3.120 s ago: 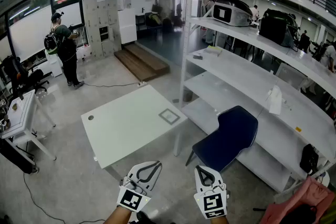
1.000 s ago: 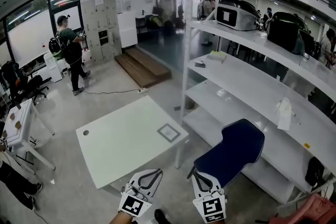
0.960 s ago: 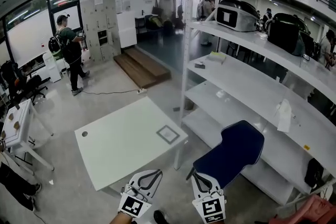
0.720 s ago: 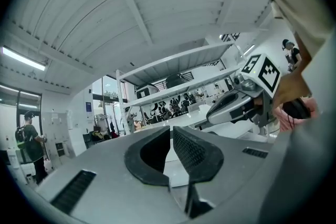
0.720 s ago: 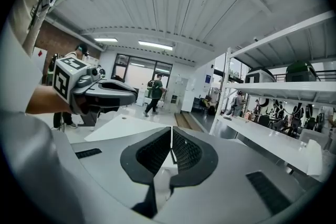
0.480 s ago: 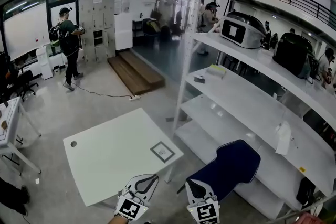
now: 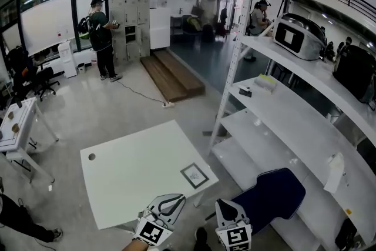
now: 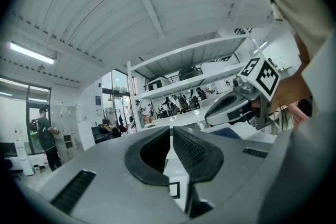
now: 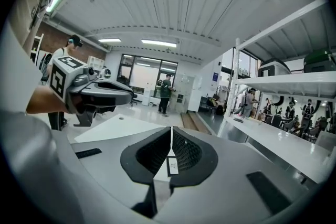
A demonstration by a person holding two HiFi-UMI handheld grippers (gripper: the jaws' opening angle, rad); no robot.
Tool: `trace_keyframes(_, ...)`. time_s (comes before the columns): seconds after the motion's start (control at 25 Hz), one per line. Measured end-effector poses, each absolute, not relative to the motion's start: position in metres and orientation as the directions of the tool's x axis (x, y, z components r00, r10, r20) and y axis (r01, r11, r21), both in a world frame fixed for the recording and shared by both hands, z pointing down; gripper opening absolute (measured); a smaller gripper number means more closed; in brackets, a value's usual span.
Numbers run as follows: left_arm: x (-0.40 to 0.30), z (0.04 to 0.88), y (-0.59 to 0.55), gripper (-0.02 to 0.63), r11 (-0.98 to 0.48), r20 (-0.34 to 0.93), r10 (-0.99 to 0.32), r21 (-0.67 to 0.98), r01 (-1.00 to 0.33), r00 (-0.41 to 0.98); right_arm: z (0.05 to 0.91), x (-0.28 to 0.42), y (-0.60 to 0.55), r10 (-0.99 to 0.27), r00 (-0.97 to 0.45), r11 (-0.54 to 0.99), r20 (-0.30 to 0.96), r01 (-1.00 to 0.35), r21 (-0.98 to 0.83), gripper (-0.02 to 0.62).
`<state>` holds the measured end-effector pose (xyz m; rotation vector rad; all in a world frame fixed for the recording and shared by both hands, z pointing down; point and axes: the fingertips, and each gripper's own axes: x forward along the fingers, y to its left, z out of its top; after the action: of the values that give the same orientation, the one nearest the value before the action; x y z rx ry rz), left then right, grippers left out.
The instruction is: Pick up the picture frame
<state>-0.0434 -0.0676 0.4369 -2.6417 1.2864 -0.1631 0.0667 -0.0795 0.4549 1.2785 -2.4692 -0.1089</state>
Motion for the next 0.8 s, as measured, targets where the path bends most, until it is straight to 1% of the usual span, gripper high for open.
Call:
trace_keyframes(0.24, -0.044, 0.451, -0.128, 0.028, -0.522, 0.037, -0.849, -0.221, -0.824, 0.528, 0.477, 0.062, -0.156, -0.735, -0.61, 0.671, 0.297, -0.717, 0.19, 0.028)
trace_keyframes(0.8, -0.038, 0.522, -0.28, 0.029, -0.34, 0.144, -0.935, -0.114, -0.933, 0.323, 0.541, 0.047, -0.33, -0.547, -0.75, 0.831, 0.371, -0.541, 0.129, 0.028)
